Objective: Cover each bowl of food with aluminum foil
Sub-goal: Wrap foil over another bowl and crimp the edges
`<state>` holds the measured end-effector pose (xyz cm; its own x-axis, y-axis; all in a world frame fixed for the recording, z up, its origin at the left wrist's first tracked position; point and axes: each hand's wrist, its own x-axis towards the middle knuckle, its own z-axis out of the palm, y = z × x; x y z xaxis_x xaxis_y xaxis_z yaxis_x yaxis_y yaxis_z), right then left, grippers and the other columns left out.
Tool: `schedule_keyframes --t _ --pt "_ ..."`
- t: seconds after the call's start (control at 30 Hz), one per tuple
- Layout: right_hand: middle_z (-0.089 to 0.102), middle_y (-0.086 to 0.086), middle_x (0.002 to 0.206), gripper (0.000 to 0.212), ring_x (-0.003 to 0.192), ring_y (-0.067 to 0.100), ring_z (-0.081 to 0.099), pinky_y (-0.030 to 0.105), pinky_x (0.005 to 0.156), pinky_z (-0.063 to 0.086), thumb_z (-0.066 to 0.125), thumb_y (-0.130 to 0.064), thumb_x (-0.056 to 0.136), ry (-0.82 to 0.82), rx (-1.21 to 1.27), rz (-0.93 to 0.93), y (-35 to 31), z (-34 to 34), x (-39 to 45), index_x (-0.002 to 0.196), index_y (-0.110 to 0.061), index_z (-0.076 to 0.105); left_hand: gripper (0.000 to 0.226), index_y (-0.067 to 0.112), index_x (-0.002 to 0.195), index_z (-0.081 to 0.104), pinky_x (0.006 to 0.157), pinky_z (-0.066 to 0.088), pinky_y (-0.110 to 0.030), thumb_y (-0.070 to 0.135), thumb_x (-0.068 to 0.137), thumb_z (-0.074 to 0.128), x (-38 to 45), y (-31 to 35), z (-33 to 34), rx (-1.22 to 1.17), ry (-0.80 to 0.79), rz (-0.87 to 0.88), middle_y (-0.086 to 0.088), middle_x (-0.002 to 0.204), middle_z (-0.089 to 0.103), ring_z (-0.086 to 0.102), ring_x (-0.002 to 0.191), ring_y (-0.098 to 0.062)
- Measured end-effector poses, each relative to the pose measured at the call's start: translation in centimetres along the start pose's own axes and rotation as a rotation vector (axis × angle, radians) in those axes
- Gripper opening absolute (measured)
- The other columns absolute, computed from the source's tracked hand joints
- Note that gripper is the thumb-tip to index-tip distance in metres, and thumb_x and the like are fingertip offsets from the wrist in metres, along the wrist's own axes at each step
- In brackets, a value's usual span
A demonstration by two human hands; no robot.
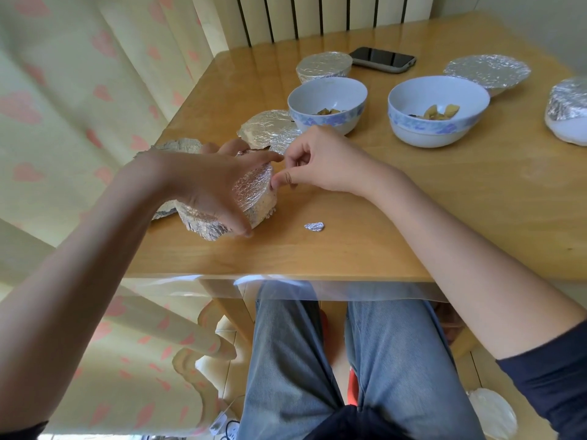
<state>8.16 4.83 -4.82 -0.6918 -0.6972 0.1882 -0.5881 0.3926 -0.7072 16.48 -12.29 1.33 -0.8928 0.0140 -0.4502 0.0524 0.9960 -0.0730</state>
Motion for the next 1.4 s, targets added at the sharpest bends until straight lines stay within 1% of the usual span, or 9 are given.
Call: schedule_keyframes --t 0.1,0.2,0.3,0.6,0.77,0.93,1.07,1.23,1.4 --pt "0.045 -0.008 0.048 0.036 0.046 0.007 0.039 0.027 0.052 0.031 0.068 -0.051 0.079 0.119 -0.138 0.026 -0.1 0.1 -1.7 0.068 -0.017 0.066 0.135 0.056 0.14 -0.027 0.111 0.027 -0.052 0.069 0.055 0.077 0.1 0.6 0.2 0.043 -0.012 -0.08 0.004 0.162 -0.001 0.017 0.146 -0.034" --pt "0.055 -0.011 0.058 0.032 0.056 0.002 0.05 0.027 0.056 0.038 0.068 -0.058 0.075 0.058 -0.199 0.04 -1.3 0.8 -4.2 0.081 -0.027 0.065 0.149 0.058 0.127 -0.042 0.116 0.008 -0.055 0.073 0.039 0.077 -0.6 0.5 -0.2 -0.015 -0.059 -0.085 0.001 0.158 -0.028 -0.013 0.148 -0.032" --pt "0.055 -0.012 0.062 0.047 0.065 0.004 0.053 0.026 0.06 0.042 0.063 -0.072 0.067 0.044 -0.268 0.058 -2.9 2.0 -5.1 0.086 -0.03 0.061 0.148 0.067 0.123 -0.038 0.113 -0.001 -0.063 0.072 0.031 0.077 -0.8 -0.6 -0.4 0.037 -0.057 -0.014 0.014 0.15 -0.04 -0.036 0.139 -0.022" --pt "0.053 -0.014 0.058 0.036 0.064 0.005 0.051 0.026 0.056 0.038 0.074 -0.058 0.068 0.053 -0.2 0.035 -2.8 2.6 -3.4 0.069 -0.025 0.06 0.128 0.078 0.118 -0.02 0.116 0.021 -0.05 0.046 0.058 0.089 -0.4 -0.9 0.3 0.021 -0.031 0.12 0.024 0.152 -0.006 -0.001 0.146 -0.019" --pt "0.052 -0.01 0.052 0.045 0.056 0.006 0.048 0.026 0.051 0.032 0.08 -0.059 0.058 0.062 -0.222 0.026 -2.5 2.0 -2.4 0.06 -0.018 0.063 0.122 0.084 0.103 -0.026 0.115 0.023 -0.052 0.062 0.039 0.075 -0.4 -1.0 0.5 0.01 -0.035 0.109 0.026 0.149 -0.005 0.0 0.144 -0.017" --pt "0.048 -0.006 0.045 0.059 0.05 0.01 0.043 0.028 0.048 0.027 0.079 -0.068 0.044 0.002 -0.281 0.069 -2.1 1.2 -0.7 0.051 -0.014 0.058 0.129 0.069 0.133 -0.013 0.113 0.027 -0.053 0.059 0.048 0.083 -0.4 -0.8 0.3 0.042 -0.025 0.062 0.021 0.152 -0.004 0.002 0.144 -0.02" --pt "0.049 -0.007 0.047 0.055 0.05 0.008 0.044 0.027 0.05 0.03 0.074 -0.069 0.055 0.047 -0.268 0.071 -1.3 1.2 -1.3 0.055 -0.017 0.057 0.128 0.06 0.14 -0.015 0.11 0.03 -0.049 0.056 0.059 0.083 -0.5 -0.1 0.6 0.02 0.024 -0.018 0.009 0.157 0.001 0.012 0.145 -0.028" --pt "0.053 -0.013 0.054 0.044 0.061 0.002 0.05 0.027 0.061 0.044 0.071 -0.066 0.065 0.049 -0.274 0.075 -1.3 1.5 -3.7 0.068 -0.023 0.062 0.151 0.068 0.12 -0.04 0.115 0.005 -0.061 0.071 0.026 0.078 -1.4 -0.6 0.2 -0.071 -0.023 -0.039 0.012 0.149 -0.043 -0.027 0.143 -0.027" --pt "0.054 -0.014 0.058 0.053 0.065 0.004 0.054 0.026 0.06 0.044 0.061 -0.078 0.064 0.089 -0.317 0.061 -4.2 3.1 -5.3 0.067 -0.025 0.059 0.151 0.069 0.12 -0.038 0.113 -0.001 -0.063 0.059 0.038 0.088 -1.5 -1.5 -0.7 0.056 -0.061 0.029 0.018 0.148 -0.043 -0.038 0.138 -0.019"
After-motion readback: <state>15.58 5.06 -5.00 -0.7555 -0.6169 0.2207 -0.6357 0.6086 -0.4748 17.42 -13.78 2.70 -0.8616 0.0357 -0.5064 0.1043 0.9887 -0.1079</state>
